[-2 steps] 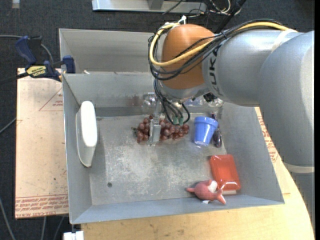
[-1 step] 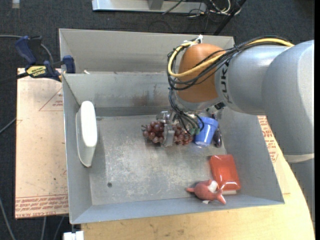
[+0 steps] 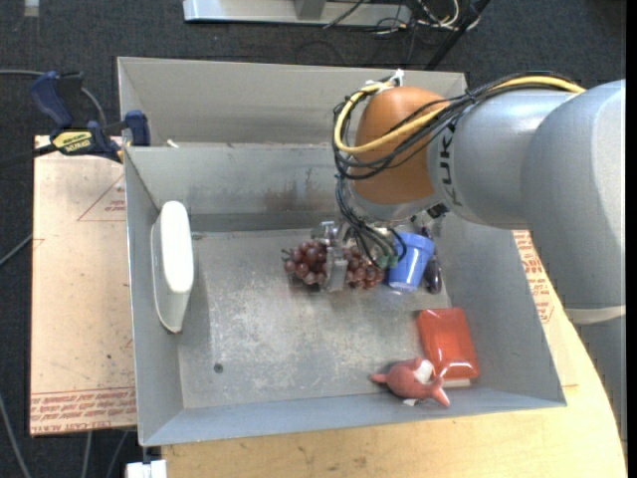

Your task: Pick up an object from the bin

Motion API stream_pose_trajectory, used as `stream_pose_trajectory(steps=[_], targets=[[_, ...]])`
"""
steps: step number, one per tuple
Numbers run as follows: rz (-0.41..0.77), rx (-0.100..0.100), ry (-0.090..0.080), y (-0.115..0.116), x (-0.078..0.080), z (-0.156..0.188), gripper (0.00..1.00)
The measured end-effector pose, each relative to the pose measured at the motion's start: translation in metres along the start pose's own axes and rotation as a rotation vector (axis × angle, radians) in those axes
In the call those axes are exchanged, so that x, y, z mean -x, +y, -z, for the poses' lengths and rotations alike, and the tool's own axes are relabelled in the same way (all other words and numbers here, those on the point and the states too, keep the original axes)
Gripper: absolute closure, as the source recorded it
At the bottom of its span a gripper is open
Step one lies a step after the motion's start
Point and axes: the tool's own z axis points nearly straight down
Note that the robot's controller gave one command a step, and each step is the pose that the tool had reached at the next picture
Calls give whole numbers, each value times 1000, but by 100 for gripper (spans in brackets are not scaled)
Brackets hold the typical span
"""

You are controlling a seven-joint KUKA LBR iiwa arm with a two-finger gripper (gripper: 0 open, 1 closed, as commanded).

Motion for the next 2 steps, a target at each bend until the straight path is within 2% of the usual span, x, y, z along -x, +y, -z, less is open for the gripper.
stream_pose_trajectory(steps=[1, 2], targets=[[-14, 0, -8, 2, 1, 156, 100], [-14, 1, -4, 2, 0, 154, 100]])
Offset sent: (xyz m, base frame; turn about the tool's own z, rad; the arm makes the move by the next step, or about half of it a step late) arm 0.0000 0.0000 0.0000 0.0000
